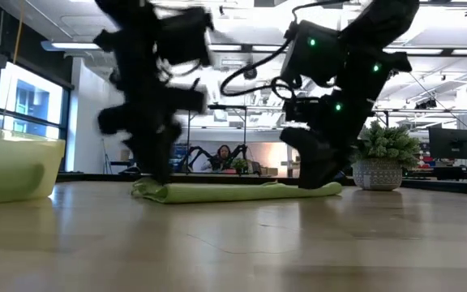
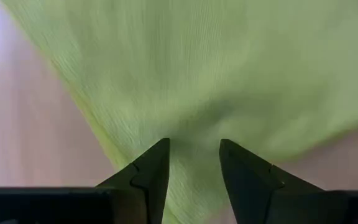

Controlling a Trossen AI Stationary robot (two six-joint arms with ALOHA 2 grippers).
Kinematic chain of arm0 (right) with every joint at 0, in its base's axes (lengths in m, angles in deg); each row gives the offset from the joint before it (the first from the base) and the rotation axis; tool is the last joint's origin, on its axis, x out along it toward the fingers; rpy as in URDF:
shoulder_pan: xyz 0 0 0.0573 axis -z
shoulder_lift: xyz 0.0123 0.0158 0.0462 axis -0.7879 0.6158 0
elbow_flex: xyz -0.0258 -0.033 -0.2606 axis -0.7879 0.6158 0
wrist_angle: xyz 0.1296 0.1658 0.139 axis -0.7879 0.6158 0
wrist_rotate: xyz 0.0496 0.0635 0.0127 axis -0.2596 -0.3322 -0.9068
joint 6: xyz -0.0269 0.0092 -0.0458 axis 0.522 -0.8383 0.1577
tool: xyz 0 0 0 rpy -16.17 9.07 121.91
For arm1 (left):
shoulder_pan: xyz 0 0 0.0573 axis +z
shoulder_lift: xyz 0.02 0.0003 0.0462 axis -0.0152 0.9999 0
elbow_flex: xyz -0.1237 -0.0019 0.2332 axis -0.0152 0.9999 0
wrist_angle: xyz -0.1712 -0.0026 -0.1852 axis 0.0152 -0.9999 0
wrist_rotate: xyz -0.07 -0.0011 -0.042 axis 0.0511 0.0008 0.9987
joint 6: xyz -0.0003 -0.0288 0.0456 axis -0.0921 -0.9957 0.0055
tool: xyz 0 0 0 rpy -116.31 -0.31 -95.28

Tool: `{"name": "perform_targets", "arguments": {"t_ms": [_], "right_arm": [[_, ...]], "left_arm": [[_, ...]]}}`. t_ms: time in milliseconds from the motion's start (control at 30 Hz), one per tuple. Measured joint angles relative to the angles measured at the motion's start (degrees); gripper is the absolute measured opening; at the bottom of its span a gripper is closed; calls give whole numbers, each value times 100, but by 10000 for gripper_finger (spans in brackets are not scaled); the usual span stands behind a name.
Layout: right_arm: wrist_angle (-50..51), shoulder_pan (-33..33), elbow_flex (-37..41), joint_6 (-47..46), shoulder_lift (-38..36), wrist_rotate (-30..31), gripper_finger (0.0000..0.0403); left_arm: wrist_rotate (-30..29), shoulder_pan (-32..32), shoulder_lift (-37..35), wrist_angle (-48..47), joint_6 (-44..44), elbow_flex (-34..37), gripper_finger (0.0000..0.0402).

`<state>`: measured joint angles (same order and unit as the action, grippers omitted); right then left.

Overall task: Roll microfiber towels into tight, uniform cylinder then place into a basket
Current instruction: Fold the light green microfiber towel

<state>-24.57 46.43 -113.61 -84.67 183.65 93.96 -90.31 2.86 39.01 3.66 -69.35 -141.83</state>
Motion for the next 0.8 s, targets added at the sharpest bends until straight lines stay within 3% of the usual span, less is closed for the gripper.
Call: {"name": "perform_targets", "arguments": {"t_ms": [33, 233, 367, 533, 667, 800], "right_arm": [[-12, 15, 31, 3, 8, 11, 154], [-68, 201, 72, 641, 69, 464, 154], [-375, 460, 84, 1570, 87, 818, 154], [-769, 843, 84, 2746, 87, 819, 154], [-999, 1061, 84, 3566, 85, 819, 154], [-802, 1129, 13, 3571, -57, 764, 154]], "left_arm": [[18, 10, 10, -304, -70, 57, 131], [311, -186, 284, 187, -818, 98, 131], [349, -467, 338, 796, -1430, 113, 131], [590, -757, 392, 1815, -2122, 134, 131], [916, -849, 395, 2496, -2262, 137, 131], [995, -847, 304, 2318, -2074, -117, 131]]}}
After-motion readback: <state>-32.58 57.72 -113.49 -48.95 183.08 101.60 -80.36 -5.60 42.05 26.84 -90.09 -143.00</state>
